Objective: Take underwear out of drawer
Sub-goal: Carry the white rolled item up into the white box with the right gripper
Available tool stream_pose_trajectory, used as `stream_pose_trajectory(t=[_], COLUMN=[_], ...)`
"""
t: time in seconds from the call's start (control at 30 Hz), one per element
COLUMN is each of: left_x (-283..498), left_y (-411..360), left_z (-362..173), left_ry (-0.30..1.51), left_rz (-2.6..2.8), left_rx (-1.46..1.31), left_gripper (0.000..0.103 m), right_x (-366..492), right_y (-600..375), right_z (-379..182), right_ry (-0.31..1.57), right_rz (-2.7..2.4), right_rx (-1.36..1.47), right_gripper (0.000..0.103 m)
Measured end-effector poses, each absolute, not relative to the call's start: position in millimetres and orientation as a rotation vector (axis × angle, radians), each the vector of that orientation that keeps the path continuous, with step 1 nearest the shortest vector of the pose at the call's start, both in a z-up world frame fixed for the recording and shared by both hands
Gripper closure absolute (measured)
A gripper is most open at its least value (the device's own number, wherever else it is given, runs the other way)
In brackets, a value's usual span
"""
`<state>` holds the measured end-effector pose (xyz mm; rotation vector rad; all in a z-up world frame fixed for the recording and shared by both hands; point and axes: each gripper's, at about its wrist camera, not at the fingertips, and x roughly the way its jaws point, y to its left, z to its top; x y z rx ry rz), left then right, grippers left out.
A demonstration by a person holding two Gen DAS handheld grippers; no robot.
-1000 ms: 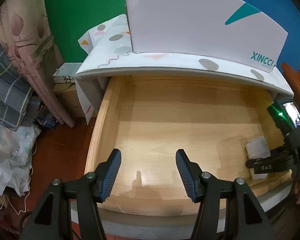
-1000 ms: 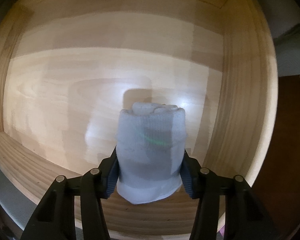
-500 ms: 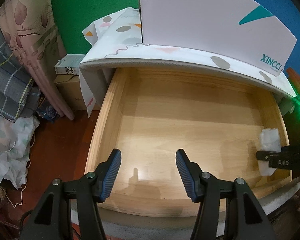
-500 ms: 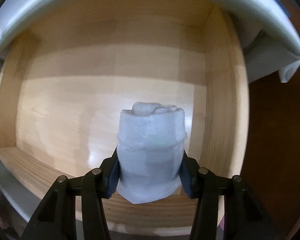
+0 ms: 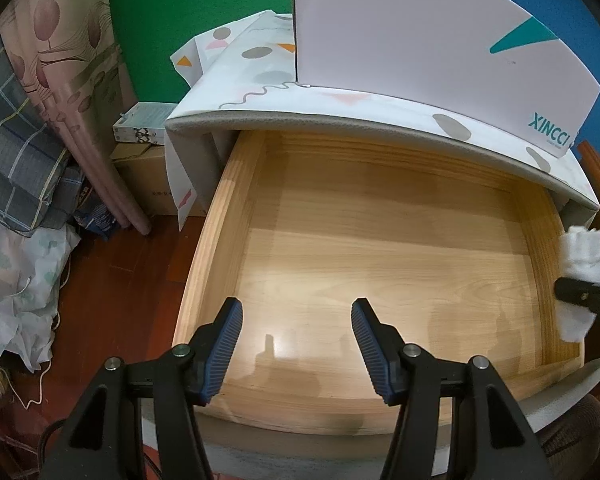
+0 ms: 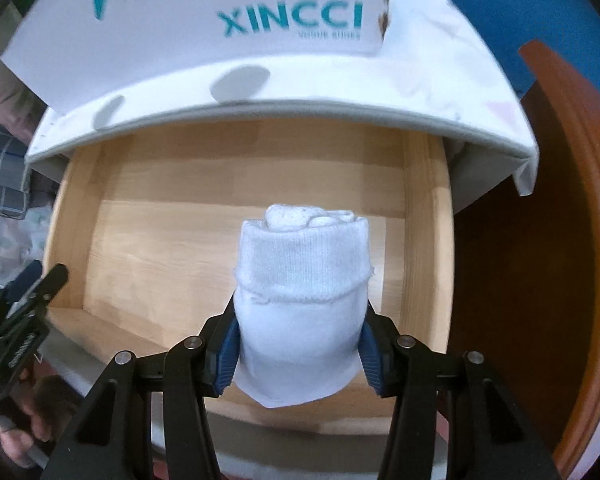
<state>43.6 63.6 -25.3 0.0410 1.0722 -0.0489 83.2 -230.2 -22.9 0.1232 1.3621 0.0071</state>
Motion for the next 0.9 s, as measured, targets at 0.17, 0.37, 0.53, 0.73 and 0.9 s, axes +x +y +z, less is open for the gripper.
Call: stream_pose_trajectory(t=[0.17,0.37,0.53,0.73,0.9], left_x=[43.9,43.0,41.8,39.2,40.2], left_y=[63.1,64.6,65.6,66.3,67.6], left_z=[-26.0,-25.3,-23.7,-23.3,-22.9], left_ry=[1.069,1.062,1.060,1.051,1.049], left_rz=[-0.047,-0.040,-0.038,-0.035,-0.034], left_rx=[0.050,0.048,0.045,0.046,0.041], left_gripper=[0.045,0.045,0.045,0.045,0.045], right_x=[79.7,63.1,67.6,87.9,112.1], right_y=[-225.4,-221.6,-216.2,-210.3,-214.2], right_z=[4.7,61.4,97.2,132.0,157.1], right_ry=[1.299,1.191,1.121,1.055,1.016], right_rz=[0.025,0.036,0.035,0.024,0.004], right_rx=[0.131,0.117,0.109,0.096,0.089], right_gripper=[0.056,0.056,0.056,0.056,0.056])
